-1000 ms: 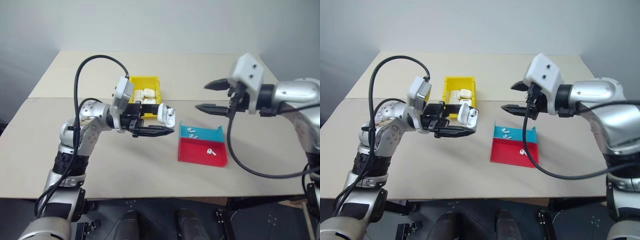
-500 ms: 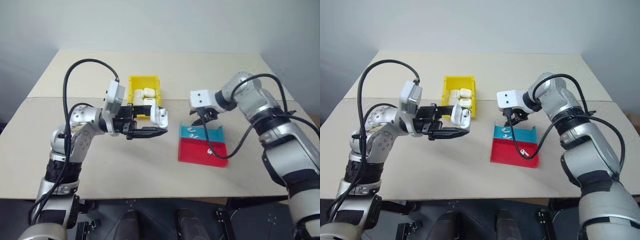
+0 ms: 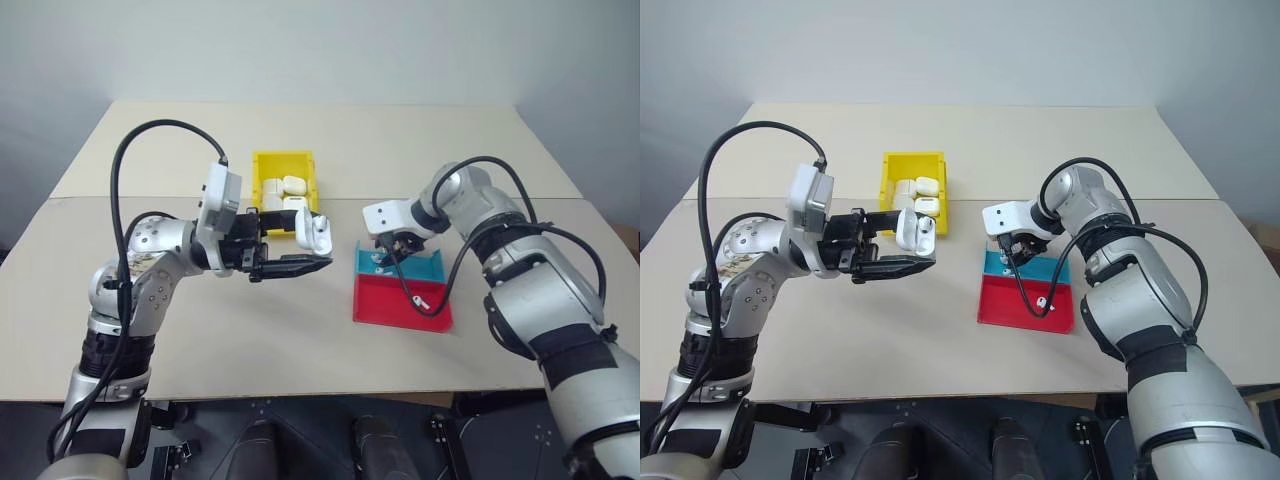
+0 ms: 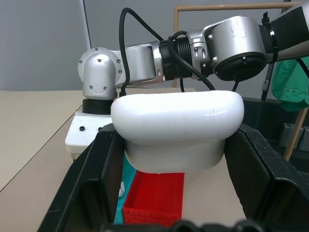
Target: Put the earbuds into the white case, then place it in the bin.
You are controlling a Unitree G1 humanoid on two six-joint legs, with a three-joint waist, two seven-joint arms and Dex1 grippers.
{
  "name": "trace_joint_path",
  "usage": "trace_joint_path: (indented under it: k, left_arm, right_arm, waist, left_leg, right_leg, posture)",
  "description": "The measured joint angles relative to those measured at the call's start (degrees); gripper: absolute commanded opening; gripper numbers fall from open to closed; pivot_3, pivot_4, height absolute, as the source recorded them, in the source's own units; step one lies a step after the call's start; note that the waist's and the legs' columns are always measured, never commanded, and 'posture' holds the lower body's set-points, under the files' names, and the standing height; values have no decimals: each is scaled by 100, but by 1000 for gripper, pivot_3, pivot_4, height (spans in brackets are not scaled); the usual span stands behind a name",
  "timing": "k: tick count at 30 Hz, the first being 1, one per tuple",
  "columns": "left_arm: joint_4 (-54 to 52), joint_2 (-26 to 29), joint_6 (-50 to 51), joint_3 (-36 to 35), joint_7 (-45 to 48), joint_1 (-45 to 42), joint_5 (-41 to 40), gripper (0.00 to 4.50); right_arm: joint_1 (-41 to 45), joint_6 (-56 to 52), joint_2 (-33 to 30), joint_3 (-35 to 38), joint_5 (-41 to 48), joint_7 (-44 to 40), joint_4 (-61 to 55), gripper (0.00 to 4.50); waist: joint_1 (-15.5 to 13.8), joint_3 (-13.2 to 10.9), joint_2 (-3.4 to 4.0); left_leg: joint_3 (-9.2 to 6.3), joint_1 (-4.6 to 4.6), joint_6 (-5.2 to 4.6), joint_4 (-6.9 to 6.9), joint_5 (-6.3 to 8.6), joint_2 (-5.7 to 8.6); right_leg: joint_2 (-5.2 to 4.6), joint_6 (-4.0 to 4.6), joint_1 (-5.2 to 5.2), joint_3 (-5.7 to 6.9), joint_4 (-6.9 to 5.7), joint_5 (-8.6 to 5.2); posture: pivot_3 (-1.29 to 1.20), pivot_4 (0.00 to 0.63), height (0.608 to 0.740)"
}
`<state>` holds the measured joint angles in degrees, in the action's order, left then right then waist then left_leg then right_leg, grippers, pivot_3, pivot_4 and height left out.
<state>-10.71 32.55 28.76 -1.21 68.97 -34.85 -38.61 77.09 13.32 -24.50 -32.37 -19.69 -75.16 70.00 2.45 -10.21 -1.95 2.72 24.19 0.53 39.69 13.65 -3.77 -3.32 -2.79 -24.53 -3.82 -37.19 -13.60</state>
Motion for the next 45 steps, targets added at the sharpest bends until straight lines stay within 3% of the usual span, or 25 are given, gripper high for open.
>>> trace_joint_path:
  k: [12, 15, 19, 31, 36, 40, 45]
  left_arm:
    - [-42, 68, 4, -1, -36, 0, -78, 2796]
    - [-46, 76, 4, -1, -56, 0, -101, 2796]
    - [-106, 111, 4, -1, -87, 33, -112, 2796]
    - [-95, 141, 7, 8, -60, 82, -186, 2796]
    - [89, 77, -1, 45, 59, -179, -187, 2796]
    - [325, -70, -21, 149, 145, -320, -161, 2796]
    - [550, -128, -42, 214, 240, -387, -77, 2796]
  right_arm:
    - [-2, 4, 107, 128, -319, 358, 159, 2503]
    - [-7, 4, 122, 149, -373, 382, 163, 1990]
    - [-39, 19, 172, 217, -368, 296, 159, 650]
    - [-166, -400, 90, 788, -80, -92, 14, 606]
    - [-274, -1899, -417, 1799, 858, -468, -1315, 606]
    - [-1388, -4277, -804, 3023, 2143, -377, -4246, 606]
    - [-2608, -7255, -546, 4491, 3867, 508, -7126, 606]
  waist:
    - [4, -1, 2]
    - [5, -1, 2]
    - [8, -1, 2]
    - [3, -3, 5]
    - [-29, -9, 14]
    - [-131, -8, 13]
    - [-169, -10, 17]
  left_leg:
    - [0, -1, 0, 0, 0, 0]
    - [0, -3, 0, 0, 0, 0]
    - [0, -6, 0, 0, 0, 0]
    - [-1, -10, 0, 0, 0, 0]
    - [-2, -4, 0, -1, 0, 0]
    - [-12, -3, 0, -6, 0, -5]
    - [-7, -2, 0, 1, 0, -2]
  right_leg:
    - [0, 0, 1, 0, -1, 0]
    - [0, 0, 3, 0, -1, 0]
    - [0, 0, 6, 0, -1, 0]
    - [0, 0, 13, 0, 0, 0]
    - [-1, 0, 11, 1, 3, 0]
    - [3, 1, 13, 11, 7, -1]
    - [2, 1, 10, 7, -1, 0]
  posture:
    - [0, 150, 740]
    - [0, 150, 740]
    - [0, 150, 740]
    - [0, 150, 740]
    - [0, 150, 740]
    - [0, 150, 740]
    - [0, 150, 740]
